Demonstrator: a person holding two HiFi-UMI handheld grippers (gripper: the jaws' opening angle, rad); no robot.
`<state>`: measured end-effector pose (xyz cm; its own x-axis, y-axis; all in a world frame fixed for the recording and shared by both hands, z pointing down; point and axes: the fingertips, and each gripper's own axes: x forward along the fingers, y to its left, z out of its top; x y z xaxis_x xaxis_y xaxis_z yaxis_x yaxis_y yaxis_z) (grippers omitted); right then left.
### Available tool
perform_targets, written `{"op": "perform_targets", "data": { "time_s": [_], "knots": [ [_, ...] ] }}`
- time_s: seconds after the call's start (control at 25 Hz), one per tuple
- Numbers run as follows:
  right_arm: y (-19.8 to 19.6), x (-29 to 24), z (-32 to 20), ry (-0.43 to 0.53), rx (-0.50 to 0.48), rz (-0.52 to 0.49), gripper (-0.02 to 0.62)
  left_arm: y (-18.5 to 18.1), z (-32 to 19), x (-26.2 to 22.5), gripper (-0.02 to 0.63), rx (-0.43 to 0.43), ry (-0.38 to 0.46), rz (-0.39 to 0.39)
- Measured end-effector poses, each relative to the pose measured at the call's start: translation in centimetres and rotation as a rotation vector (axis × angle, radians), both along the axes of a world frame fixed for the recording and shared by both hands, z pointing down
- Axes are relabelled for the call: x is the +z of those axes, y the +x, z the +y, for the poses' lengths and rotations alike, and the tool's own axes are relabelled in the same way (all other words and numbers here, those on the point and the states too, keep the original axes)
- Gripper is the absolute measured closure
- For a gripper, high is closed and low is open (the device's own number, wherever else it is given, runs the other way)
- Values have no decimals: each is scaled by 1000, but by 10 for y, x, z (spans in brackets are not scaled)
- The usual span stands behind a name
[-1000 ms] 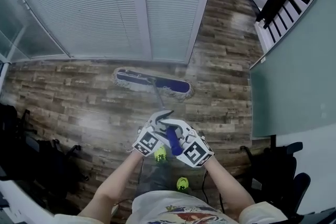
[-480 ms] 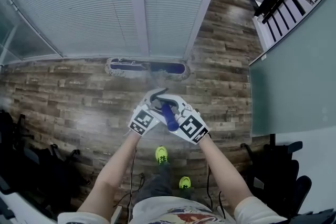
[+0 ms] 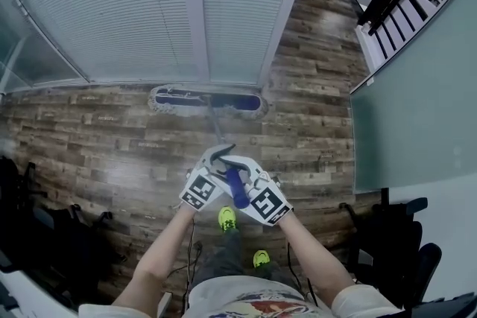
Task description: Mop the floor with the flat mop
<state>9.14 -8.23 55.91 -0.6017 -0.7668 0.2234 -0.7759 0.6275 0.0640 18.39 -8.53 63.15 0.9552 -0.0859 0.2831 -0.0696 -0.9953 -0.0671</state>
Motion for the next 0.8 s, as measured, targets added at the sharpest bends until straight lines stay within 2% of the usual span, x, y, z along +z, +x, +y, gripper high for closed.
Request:
{"op": "perform_targets", "data": {
  "time_s": [0.16,0.28,0.48,0.64,0.8],
  "knots": [
    [-10,-10,51,0,-25,-15,439,-10,51,-8,430,-9,-12,-17],
    [-22,-17,110,-2,-53,-24,439,-23,109,-13,431,-29,-22,-32],
    [-30,-23,241,0,-109,-37,437,-34,236,-17,430,-73,-33,-64],
    [-30,-30,354,-16,-151,-86,436,-36,346,-22,430,-130,-46,-75],
    [-44,-40,457,-35,-234,-62,433,-51,445,-33,430,-202,-76,-67]
  ]
}}
